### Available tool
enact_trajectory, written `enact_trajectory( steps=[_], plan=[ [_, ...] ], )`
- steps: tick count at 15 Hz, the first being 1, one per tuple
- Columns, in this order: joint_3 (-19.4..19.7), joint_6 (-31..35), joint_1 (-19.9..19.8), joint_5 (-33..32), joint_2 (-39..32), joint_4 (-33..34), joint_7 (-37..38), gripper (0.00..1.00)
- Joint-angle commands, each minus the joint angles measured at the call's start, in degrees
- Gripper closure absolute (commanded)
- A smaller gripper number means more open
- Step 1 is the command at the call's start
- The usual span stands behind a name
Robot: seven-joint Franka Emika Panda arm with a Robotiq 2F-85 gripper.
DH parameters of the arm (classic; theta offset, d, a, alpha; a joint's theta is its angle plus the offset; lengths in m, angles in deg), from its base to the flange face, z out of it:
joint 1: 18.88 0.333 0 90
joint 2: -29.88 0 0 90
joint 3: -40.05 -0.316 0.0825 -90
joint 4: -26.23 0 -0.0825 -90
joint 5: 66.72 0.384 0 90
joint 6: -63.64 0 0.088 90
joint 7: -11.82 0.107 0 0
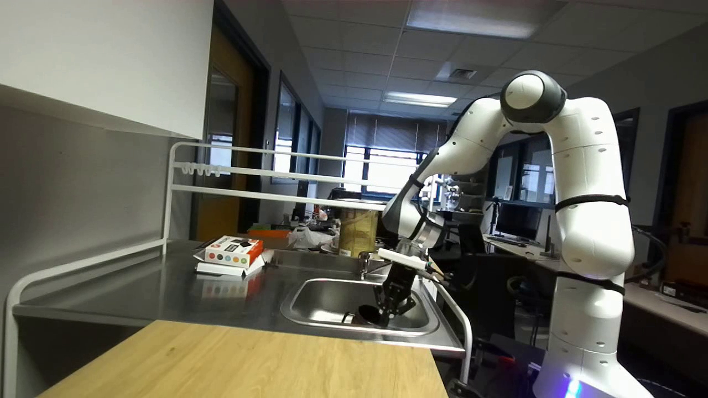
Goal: Put the cup in the sink
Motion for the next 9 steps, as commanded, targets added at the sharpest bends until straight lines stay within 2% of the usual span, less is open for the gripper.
enact_trajectory(
  steps=[1,4,6,9],
  plan=[
    [1.28,1.51,2.6,-3.52,5.81,-6.33,5.02,0.94],
    [2.01,5.32,4.69,-15.18,5.61,-6.87,18.44,0.94],
    [2.15,4.65,5.44,-23.0,5.48,-5.99,25.8,0.94],
    [1.37,1.99,5.56,-30.05,4.65,-2.64,30.61,0.94]
  ],
)
